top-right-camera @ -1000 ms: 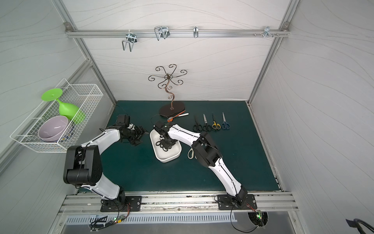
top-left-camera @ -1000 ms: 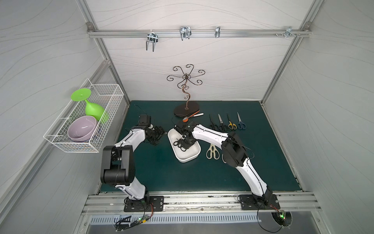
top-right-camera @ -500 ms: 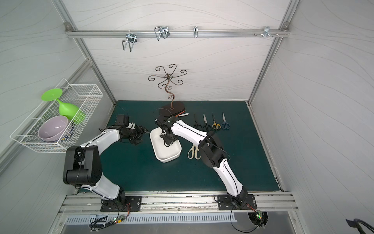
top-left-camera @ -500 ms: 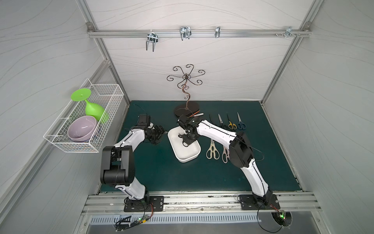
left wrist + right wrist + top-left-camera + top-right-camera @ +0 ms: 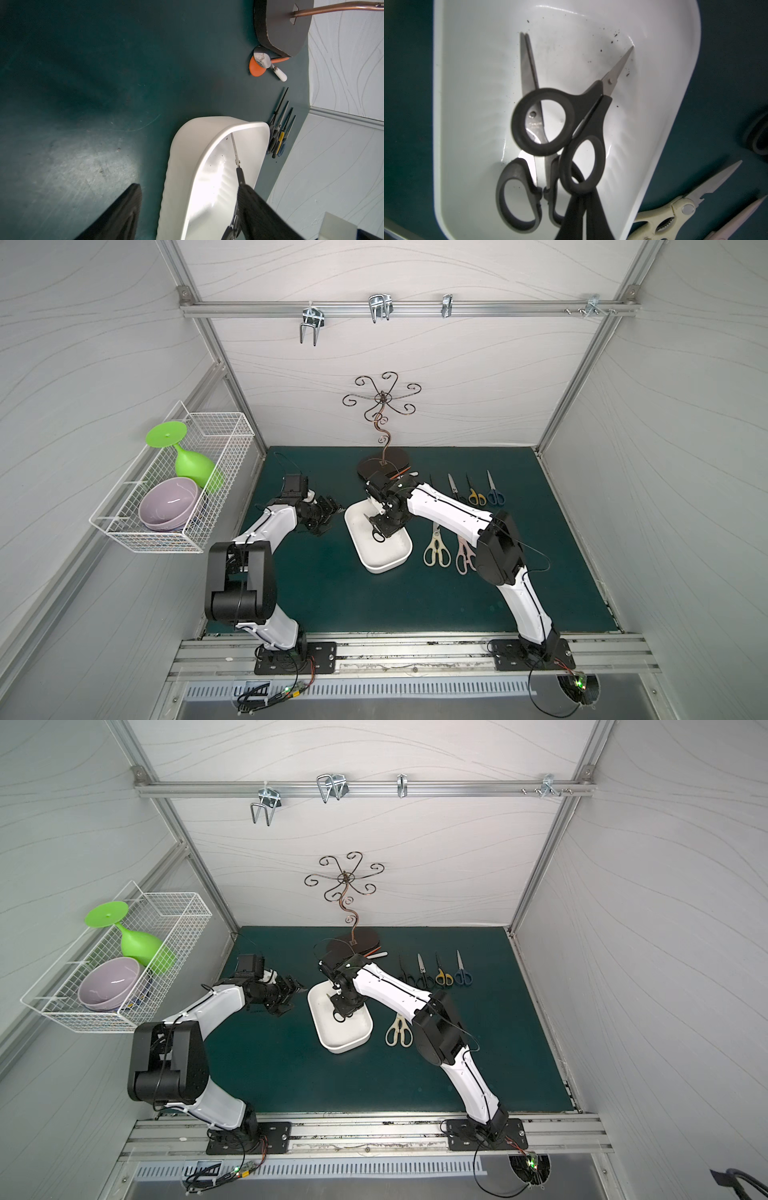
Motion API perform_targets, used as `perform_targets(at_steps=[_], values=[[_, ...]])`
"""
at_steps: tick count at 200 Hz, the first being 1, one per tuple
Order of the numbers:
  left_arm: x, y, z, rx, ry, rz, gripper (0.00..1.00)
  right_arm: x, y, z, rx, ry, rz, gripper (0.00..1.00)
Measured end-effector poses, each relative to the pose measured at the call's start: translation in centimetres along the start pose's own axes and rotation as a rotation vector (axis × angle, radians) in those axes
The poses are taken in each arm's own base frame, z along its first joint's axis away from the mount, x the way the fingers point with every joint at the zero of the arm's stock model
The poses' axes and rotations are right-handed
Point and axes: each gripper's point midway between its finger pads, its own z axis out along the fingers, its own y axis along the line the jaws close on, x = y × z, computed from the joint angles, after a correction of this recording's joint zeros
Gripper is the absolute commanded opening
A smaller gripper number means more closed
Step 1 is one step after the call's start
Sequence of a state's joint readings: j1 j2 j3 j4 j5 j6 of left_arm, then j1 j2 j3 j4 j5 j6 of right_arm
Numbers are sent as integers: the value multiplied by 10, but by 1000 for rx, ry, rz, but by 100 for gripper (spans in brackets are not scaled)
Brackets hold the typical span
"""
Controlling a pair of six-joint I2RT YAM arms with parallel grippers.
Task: Take the scissors out of the storage box
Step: Pick up the scissors from the storage box.
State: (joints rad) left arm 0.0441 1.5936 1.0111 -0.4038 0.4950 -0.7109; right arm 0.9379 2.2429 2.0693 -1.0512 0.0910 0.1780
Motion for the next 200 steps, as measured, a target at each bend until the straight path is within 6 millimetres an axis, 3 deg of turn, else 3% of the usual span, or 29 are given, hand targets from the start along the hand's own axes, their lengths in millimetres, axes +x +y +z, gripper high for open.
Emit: perform_targets(at_steps=[61,101,148,200], values=[[-2,-2,-1,22,-1,-2,77,8,45,14,-252,28,3,0],[-5,4,-2,17,-8,-22,77,13,59,22,-353,44,36,0],[-6,4,-2,17,-8,-22,77,15,43,13,-381,13,89,0],[-4,-1,-4,27,-9,-8,75,3,-11,-40,-362,-137,167,0]])
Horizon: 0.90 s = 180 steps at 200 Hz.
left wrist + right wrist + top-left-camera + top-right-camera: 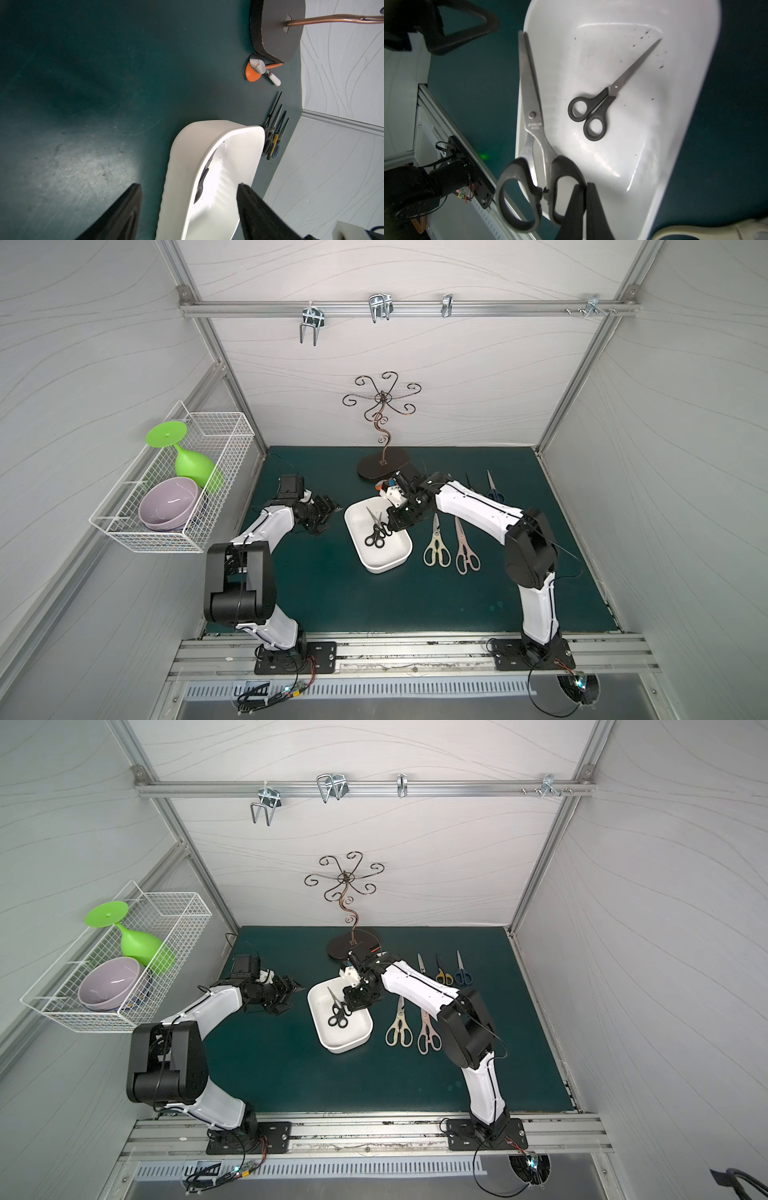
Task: Take the scissors out of the storage box
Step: Pick up the scissors from the storage box, then place the scissors at the center of the board.
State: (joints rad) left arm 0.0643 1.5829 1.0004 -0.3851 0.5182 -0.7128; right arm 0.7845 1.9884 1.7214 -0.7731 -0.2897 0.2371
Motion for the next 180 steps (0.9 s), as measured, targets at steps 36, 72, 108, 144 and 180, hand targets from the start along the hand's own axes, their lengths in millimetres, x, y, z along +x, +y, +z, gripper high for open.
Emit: perform_targets(at_steps=[36,72,108,144,180], values=[[15,-31,2,23,29,107,75,2,-33,-37,63,-67,30,0],[55,-85,7,79,96,292,75,28,-90,-64,192,-75,86,0],[82,-105,11,108,145,371,75,61,-142,-96,352,-69,108,0],[85,-101,13,95,158,389,75,98,-175,-121,500,-44,82,0],[84,-94,18,69,160,406,75,136,-204,-131,613,14,125,0]])
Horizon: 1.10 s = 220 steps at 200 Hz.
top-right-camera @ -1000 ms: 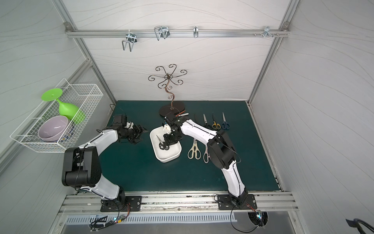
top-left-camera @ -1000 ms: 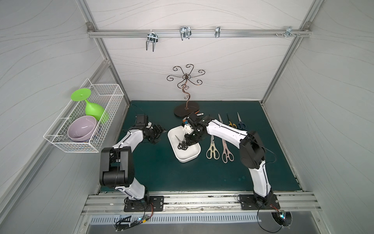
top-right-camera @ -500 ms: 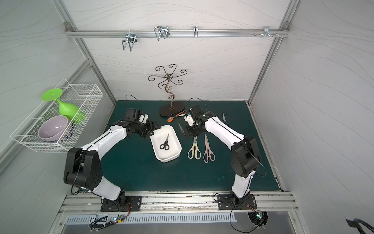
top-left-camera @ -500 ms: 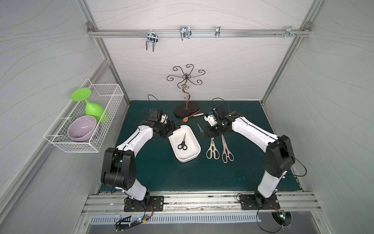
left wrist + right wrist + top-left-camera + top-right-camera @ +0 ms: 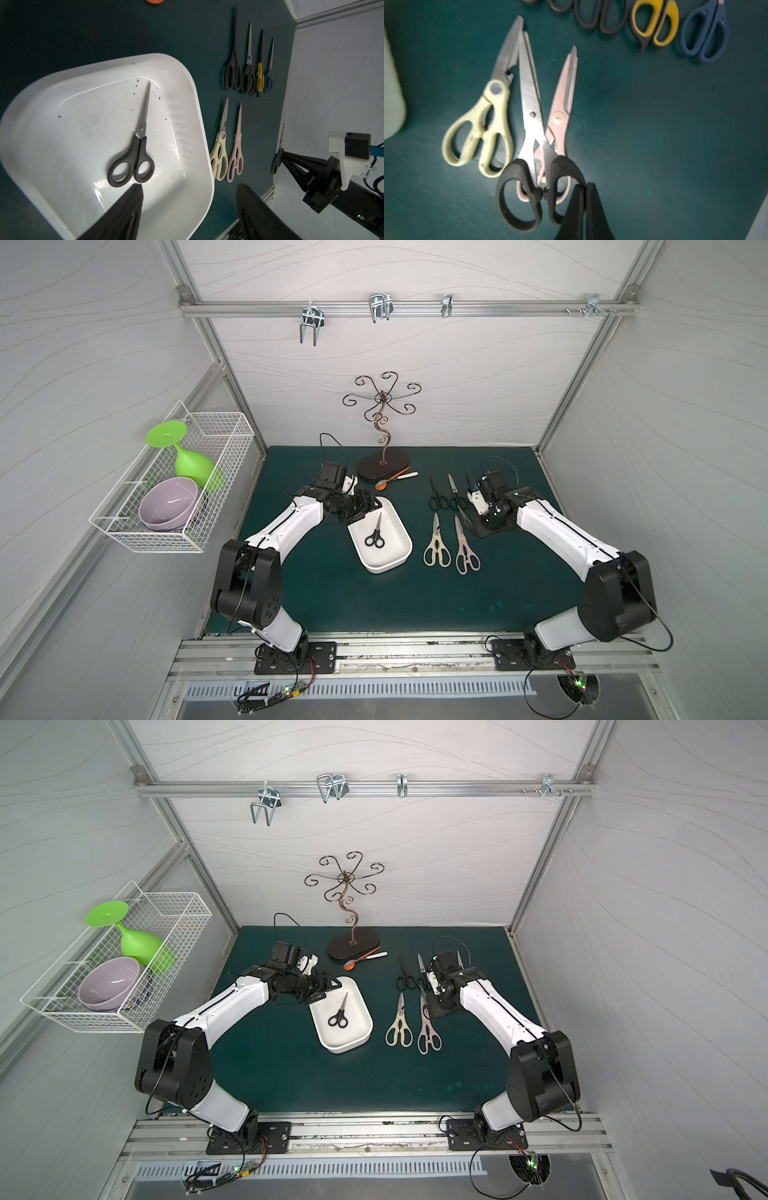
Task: Take the scissors out of the storage box
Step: Place the scissors at the center of the board.
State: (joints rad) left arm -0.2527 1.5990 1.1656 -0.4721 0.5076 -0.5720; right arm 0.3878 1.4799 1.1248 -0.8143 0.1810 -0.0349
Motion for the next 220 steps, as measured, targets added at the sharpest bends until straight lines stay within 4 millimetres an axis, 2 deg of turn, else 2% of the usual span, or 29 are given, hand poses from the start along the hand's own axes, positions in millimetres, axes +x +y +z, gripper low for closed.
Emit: perform_targets(at_steps=[45,102,220], values=[[2,6,6,-14,15,-2,75,25,-31,16,155,99,-3,0],[3,8,7,-20,17,4,75,42,-47,39,244,201,-16,0],[-5,18,4,-42,-6,-14,75,61,-46,78,247,328,23,0]])
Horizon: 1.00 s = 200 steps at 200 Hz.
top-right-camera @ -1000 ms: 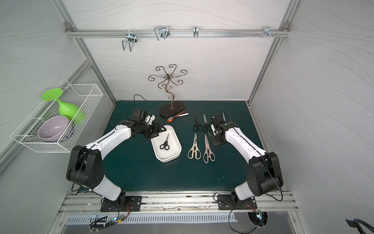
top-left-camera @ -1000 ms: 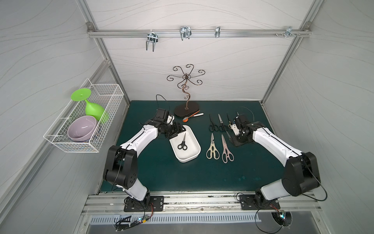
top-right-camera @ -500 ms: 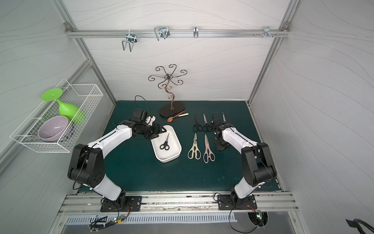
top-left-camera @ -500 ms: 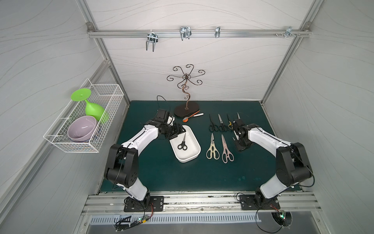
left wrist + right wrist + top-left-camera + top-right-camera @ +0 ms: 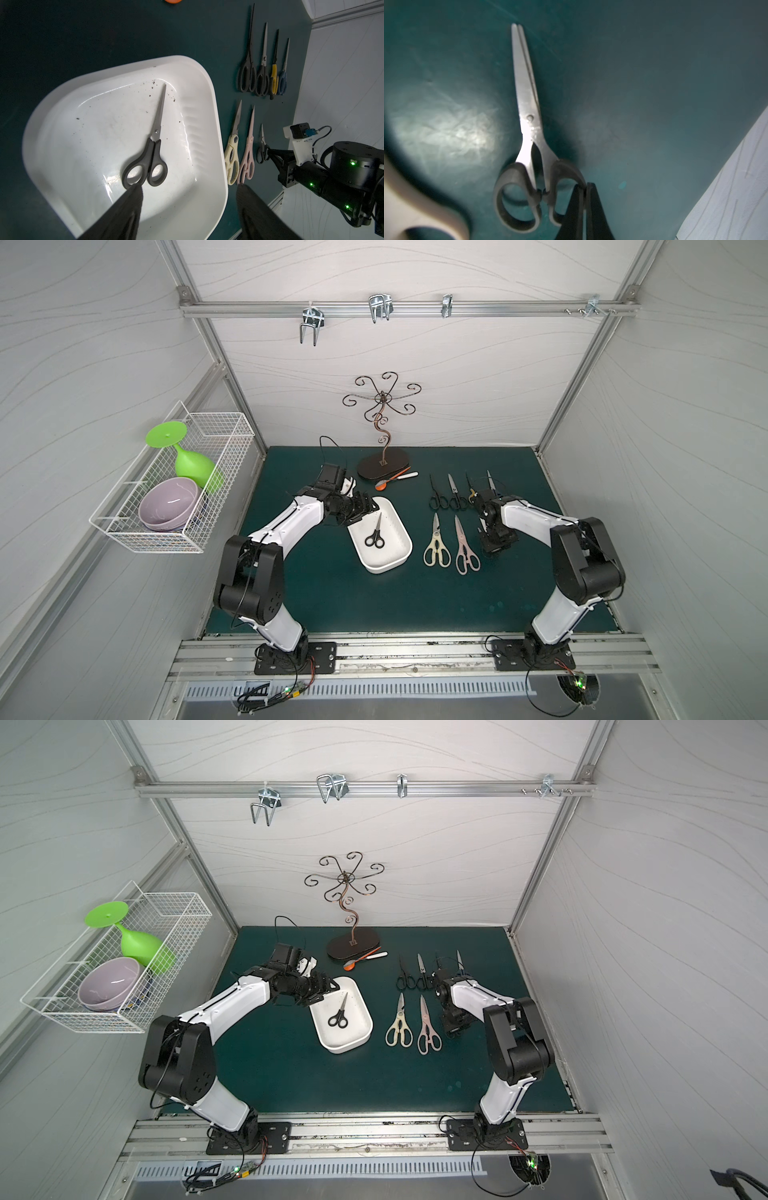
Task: Take the scissors out of the storage box
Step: Place the scissors at the center of the board, then pick up the scissors from the storage box.
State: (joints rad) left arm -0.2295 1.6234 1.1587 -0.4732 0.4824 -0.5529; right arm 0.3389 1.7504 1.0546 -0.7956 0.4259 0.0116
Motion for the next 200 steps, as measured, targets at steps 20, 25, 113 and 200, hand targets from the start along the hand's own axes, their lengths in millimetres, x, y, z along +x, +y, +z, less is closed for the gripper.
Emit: perform_targets(at_steps=[20,25,113,200], values=[[0,0,0,0,0,-1,76,0,2,5,0,18,10,0],[0,0,0,-1,-1,-2,76,0,2,5,0,20,13,3],[-4,9,-2,-10,-8,-28,75,-6,-1,-14,-24,-12,57,41],[-16,75,-22,-16,-75,-334,75,-86,82,-162,-209,-422,36,40]])
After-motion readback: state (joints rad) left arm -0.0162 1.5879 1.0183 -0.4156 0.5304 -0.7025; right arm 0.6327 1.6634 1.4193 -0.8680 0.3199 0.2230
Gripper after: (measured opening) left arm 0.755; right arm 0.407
